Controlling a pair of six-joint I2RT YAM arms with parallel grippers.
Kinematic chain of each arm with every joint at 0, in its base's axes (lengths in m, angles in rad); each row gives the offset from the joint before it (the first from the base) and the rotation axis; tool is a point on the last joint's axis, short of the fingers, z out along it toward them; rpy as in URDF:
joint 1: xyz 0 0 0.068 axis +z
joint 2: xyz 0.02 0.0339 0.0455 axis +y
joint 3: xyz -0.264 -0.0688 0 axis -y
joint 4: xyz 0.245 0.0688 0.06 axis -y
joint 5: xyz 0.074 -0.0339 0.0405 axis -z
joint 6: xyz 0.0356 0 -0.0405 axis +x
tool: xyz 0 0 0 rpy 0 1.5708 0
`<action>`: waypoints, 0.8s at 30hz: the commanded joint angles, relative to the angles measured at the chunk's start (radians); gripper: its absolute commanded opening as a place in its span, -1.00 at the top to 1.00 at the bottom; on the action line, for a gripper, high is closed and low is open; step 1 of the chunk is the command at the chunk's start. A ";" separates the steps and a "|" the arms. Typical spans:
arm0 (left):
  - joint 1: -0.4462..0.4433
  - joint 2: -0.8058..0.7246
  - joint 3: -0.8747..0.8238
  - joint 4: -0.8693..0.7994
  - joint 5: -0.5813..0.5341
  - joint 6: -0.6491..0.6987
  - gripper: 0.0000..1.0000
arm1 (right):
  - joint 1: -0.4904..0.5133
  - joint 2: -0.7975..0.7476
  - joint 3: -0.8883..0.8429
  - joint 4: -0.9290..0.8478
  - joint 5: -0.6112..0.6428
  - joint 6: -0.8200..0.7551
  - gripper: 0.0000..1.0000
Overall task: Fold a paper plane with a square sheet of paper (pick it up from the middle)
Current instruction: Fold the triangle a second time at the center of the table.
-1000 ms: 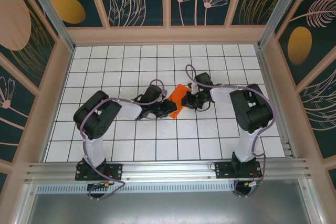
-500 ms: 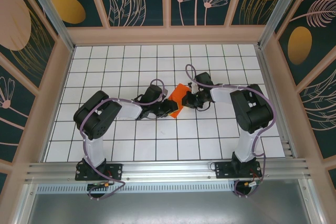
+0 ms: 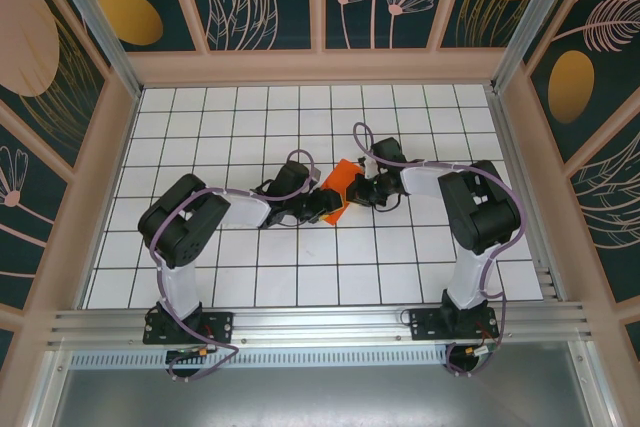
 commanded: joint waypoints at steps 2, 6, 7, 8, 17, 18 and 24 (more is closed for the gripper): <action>-0.003 -0.049 -0.010 -0.041 -0.036 0.022 0.01 | -0.001 -0.010 0.020 -0.041 0.063 -0.027 0.80; -0.004 -0.053 0.003 -0.092 -0.062 0.037 -0.02 | 0.001 -0.010 0.020 -0.041 0.060 -0.028 0.79; -0.004 -0.050 0.006 -0.099 -0.065 0.036 -0.03 | 0.002 -0.010 0.020 -0.041 0.060 -0.029 0.79; -0.003 -0.045 0.007 -0.104 -0.066 0.036 -0.03 | 0.000 -0.010 0.020 -0.041 0.060 -0.028 0.80; -0.004 -0.033 0.022 -0.165 -0.086 0.053 -0.03 | 0.000 -0.006 0.021 -0.044 0.074 -0.027 0.79; -0.003 -0.033 0.024 -0.168 -0.086 0.055 -0.03 | 0.001 -0.006 0.023 -0.044 0.078 -0.027 0.79; -0.004 -0.027 0.021 -0.178 -0.086 0.057 0.02 | 0.000 0.001 0.028 -0.042 0.083 -0.027 0.80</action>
